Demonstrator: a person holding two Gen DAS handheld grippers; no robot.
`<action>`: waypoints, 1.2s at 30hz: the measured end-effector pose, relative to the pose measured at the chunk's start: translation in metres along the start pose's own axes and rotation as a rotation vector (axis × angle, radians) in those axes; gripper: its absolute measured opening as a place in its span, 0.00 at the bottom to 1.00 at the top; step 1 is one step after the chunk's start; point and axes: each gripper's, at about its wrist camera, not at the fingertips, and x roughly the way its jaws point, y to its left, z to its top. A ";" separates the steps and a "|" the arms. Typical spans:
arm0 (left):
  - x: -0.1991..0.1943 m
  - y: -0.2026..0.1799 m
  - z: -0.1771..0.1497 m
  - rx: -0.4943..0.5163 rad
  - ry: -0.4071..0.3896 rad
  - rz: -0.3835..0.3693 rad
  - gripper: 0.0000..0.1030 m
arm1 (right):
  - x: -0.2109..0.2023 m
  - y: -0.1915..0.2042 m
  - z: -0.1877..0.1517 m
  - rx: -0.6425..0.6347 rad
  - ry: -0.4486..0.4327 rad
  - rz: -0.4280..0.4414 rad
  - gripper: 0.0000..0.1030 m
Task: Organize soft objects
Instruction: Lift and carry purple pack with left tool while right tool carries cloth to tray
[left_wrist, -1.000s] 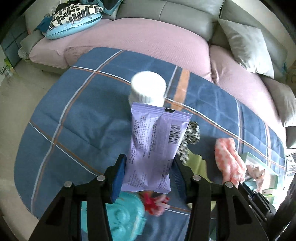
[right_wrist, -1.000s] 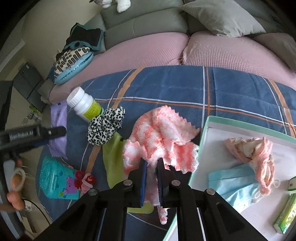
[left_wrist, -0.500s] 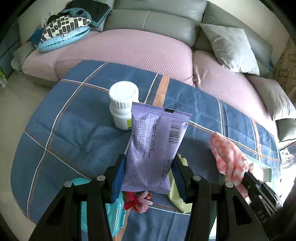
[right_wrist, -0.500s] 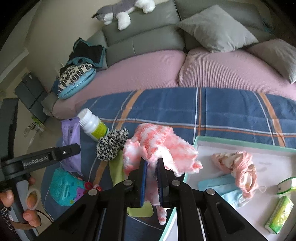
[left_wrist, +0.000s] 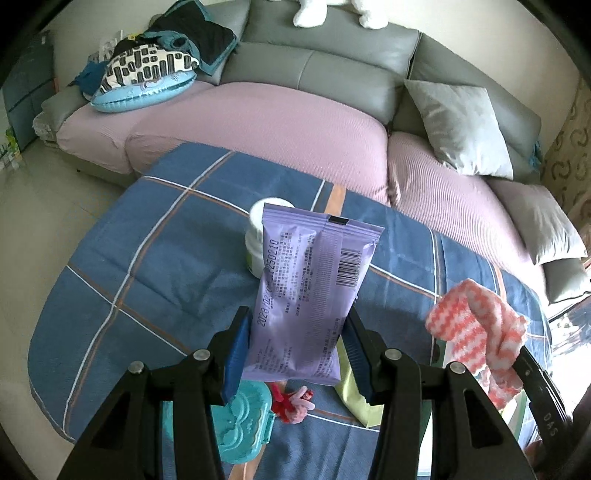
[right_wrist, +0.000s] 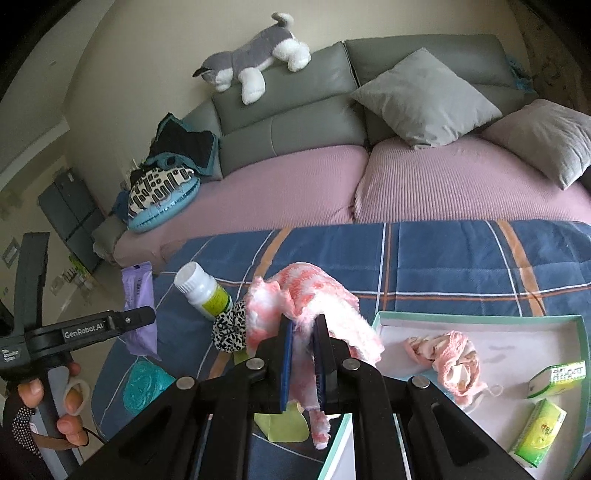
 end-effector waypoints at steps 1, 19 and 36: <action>-0.002 0.000 0.000 0.000 -0.004 0.001 0.49 | -0.001 0.000 0.000 0.002 -0.004 0.000 0.11; -0.014 -0.005 0.001 0.023 -0.030 -0.032 0.49 | -0.030 0.000 0.001 0.009 -0.078 -0.004 0.11; -0.027 -0.101 -0.021 0.242 -0.029 -0.161 0.49 | -0.128 -0.067 -0.006 0.142 -0.243 -0.230 0.11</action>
